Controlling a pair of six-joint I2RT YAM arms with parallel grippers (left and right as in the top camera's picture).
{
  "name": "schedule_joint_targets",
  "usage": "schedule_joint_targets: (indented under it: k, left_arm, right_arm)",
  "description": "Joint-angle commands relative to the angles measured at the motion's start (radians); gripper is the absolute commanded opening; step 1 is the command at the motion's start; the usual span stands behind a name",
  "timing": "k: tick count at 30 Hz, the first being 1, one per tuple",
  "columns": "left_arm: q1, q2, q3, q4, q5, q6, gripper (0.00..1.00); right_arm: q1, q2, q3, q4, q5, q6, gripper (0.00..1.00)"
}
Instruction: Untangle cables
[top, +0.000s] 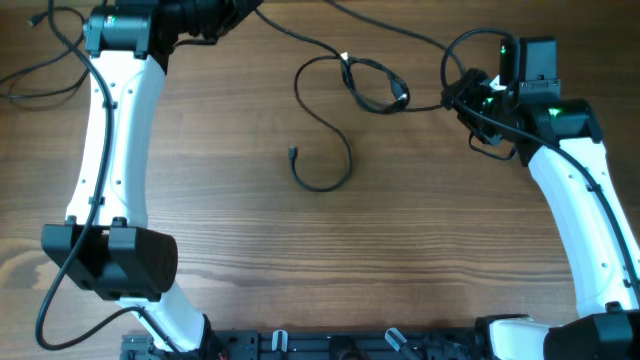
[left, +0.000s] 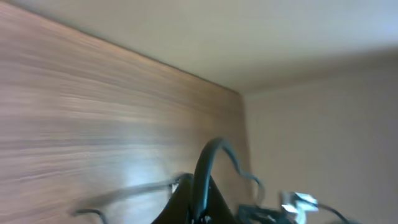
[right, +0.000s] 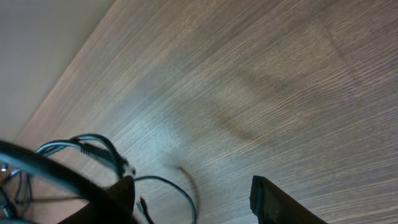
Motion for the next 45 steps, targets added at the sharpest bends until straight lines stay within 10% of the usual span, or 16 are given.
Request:
schedule_joint_targets:
  k: [1, 8, 15, 22, 30, 37, 45]
  left_arm:
    - [0.018, -0.039, 0.014, -0.001, -0.193, 0.001, 0.04]
    - [0.020, -0.040, 0.014, 0.372, 0.364, -0.150, 0.04]
    - [-0.075, -0.040, 0.014, 0.775, 0.646, -0.400, 0.04]
    - [-0.131, -0.041, 0.014, 0.816, 0.622, -0.412, 0.04]
    - [-0.230, -0.064, 0.014, 1.401, 0.654, -0.679, 0.04]
    - [-0.205, -0.065, 0.014, 1.162, 0.480, -0.676, 0.04]
    - [-0.203, -0.073, 0.014, 1.371, 0.364, -0.871, 0.04]
  right_arm:
    - [-0.043, -0.006, -0.003, -0.001, 0.011, 0.045, 0.60]
    - [-0.107, -0.010, -0.003, -0.002, -0.048, 0.106, 0.43]
    - [-0.107, -0.010, -0.003, -0.003, -0.092, 0.105, 0.61]
    - [-0.107, -0.010, -0.003, -0.031, -0.092, 0.103, 0.63]
    - [-0.107, -0.010, -0.003, -0.032, -0.092, 0.102, 0.65]
    - [-0.106, -0.010, -0.003, -0.027, -0.167, 0.070, 0.75]
    - [-0.064, -0.010, -0.003, 0.076, -0.383, -0.284, 1.00]
